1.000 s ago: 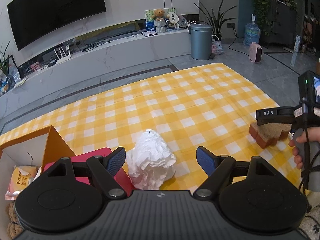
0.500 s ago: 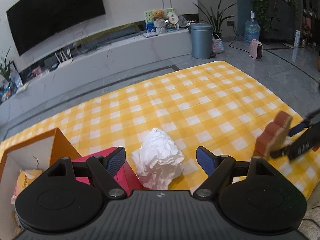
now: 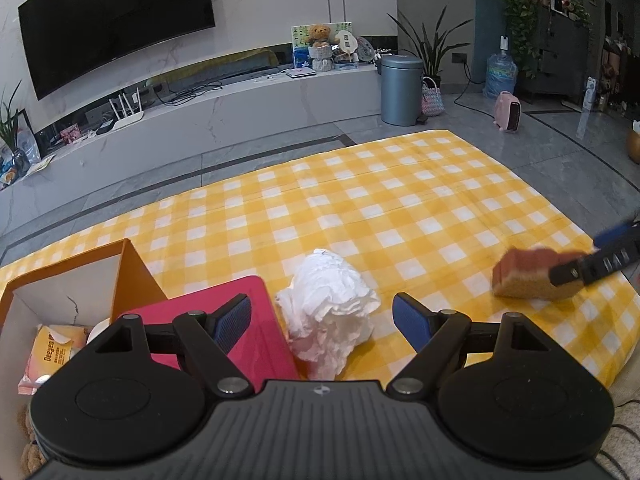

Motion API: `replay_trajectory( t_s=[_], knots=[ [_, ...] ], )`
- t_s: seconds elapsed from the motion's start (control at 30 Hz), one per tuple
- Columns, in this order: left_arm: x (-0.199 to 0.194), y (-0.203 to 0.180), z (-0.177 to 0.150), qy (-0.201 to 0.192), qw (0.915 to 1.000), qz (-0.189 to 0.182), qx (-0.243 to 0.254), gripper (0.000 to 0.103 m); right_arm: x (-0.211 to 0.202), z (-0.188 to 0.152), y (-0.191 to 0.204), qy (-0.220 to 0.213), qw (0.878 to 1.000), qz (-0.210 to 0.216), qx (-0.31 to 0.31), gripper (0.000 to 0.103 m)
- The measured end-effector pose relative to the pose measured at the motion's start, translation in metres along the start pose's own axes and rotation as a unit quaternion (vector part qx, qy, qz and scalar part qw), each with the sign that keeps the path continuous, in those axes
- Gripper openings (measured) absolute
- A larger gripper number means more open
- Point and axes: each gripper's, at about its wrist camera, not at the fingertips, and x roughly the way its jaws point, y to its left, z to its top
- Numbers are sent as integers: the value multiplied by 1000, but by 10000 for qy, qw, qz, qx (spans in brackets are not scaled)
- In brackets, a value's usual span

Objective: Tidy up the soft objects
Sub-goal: 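Grasp the orange-brown bear-shaped sponge with the right tool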

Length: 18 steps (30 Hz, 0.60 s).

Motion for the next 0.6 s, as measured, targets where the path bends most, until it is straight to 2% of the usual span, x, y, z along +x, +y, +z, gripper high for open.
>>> replay_trajectory(
  t_s=[0.07, 0.13, 0.27, 0.33, 0.4, 0.43, 0.53, 0.6],
  knots=[
    [2, 4, 1, 22, 10000, 13, -81, 94, -1, 4, 12, -25, 9930, -146, -1171, 101],
    [4, 7, 1, 45, 9999, 38, -147, 94, -2, 4, 25, 72, 9781, -140, -2077, 101],
    [5, 11, 2, 63, 9998, 85, -184, 94, -3, -10, 49, 331, 9489, 222, -3131, 100],
    [6, 11, 1, 58, 9998, 109, -169, 94, -1, -18, 58, 503, 9388, 588, -3357, 100],
    [6, 10, 0, 54, 9998, 124, -160, 94, 4, -21, 63, 498, 9305, 627, -3574, 100],
    [6, 9, 0, 56, 9998, 118, -138, 94, 10, -19, 62, 515, 9296, 646, -3591, 100],
    [6, 6, -2, 61, 9999, 124, -49, 94, 36, -11, 59, 939, 9356, 681, -3334, 100],
    [5, 4, -2, 24, 9999, 130, -8, 94, 46, -12, 59, 1077, 9300, 691, -3446, 100]
  ],
)
